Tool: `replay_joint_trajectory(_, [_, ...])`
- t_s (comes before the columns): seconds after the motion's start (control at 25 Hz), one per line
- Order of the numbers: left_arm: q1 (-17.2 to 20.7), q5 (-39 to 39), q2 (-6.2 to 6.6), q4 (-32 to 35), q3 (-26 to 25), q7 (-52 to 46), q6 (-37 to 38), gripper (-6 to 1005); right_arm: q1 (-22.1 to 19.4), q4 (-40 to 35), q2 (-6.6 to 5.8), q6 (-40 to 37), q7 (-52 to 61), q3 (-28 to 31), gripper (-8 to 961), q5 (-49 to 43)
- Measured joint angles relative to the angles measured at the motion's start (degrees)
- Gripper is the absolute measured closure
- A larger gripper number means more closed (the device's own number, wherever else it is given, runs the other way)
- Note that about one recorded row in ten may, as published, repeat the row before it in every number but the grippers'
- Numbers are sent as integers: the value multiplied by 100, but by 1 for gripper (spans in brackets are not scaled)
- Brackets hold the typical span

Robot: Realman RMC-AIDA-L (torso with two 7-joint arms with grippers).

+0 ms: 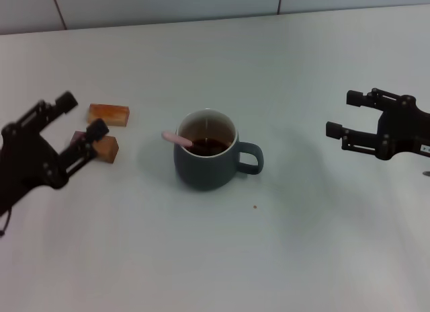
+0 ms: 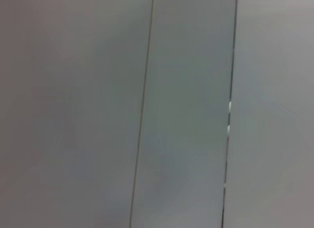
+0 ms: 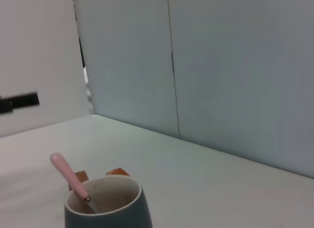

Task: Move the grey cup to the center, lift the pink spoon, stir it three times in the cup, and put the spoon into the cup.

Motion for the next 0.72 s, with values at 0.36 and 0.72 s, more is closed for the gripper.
replay_joint_trajectory(0.36, [-116, -21, -10, -1089, -254, 655, -332, 281, -200, 208, 8, -175, -466, 5, 167, 190])
replay_joint_trajectory(0.72, [-144, 116, 12, -1112, -180, 638, -456, 137, -386, 309, 4, -453, -820, -67, 167, 208])
